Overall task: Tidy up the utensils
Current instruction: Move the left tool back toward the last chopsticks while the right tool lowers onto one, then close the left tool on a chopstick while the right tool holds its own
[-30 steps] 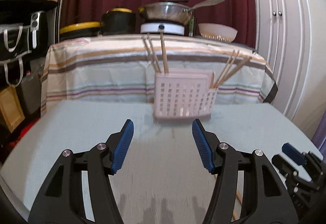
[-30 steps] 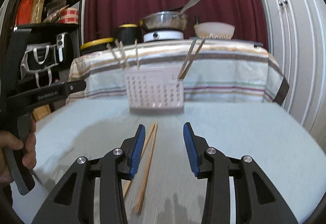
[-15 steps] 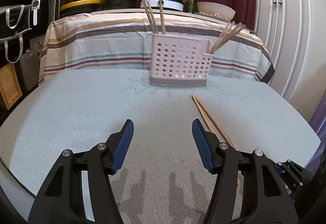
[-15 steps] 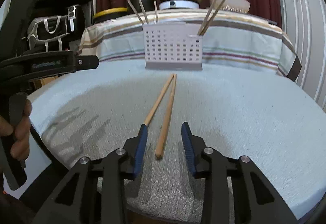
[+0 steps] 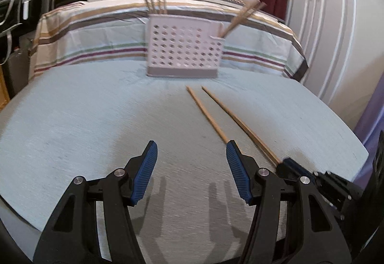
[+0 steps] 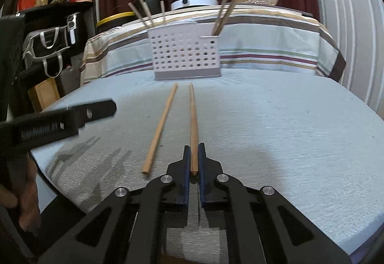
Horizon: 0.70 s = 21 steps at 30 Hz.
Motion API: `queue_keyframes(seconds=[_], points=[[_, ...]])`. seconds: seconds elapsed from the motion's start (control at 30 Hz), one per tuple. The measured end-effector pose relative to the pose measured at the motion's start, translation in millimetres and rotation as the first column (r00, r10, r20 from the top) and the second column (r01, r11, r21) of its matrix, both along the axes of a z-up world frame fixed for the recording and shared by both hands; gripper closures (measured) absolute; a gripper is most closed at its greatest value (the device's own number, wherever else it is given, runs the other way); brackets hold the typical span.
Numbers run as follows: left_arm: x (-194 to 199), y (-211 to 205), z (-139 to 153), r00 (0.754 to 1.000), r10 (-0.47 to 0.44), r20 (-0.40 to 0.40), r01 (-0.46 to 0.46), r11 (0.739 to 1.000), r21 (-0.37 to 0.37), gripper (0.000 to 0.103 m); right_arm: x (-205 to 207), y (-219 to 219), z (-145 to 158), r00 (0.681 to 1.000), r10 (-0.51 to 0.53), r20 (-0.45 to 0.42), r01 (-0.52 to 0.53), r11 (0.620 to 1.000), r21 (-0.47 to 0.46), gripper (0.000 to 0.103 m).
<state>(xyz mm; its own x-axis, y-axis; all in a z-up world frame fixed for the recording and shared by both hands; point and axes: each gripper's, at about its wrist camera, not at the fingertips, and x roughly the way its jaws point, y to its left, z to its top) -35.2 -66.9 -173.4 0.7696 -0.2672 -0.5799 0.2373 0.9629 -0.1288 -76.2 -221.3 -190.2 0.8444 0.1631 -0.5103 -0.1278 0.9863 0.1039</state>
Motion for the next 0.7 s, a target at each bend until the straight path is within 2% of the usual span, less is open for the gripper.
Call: queue_keyframes(seconds=[0.23, 0.37, 0.47, 0.7], points=[[-3.6, -35.1, -12.8, 0.997, -0.074, -0.022, 0.074, 0.997, 0.009, 0.044, 0.9, -18.6, -1.0, 0.999, -0.040, -0.001, 0.040, 0.999, 0.026, 0.096], [-4.3, -44.6, -23.1, 0.995, -0.089, -0.039, 0.091, 0.995, 0.041, 0.043, 1.2, -23.4, -2.7, 0.999, -0.046, -0.004, 0.046, 0.998, 0.040, 0.096], [-6.8, -41.2, -24.2, 0.997, -0.076, -0.023, 0.077, 0.994, 0.071, 0.043, 1.4, -24.5, -3.1, 0.999, -0.045, -0.004, 0.045, 0.998, 0.047, 0.096], [-5.3, -14.2, -22.8, 1.000, 0.011, -0.017, -0.010, 0.999, 0.039, 0.043, 1.1, -24.8, -4.0, 0.999, -0.039, 0.000, 0.039, 0.998, 0.057, 0.096]])
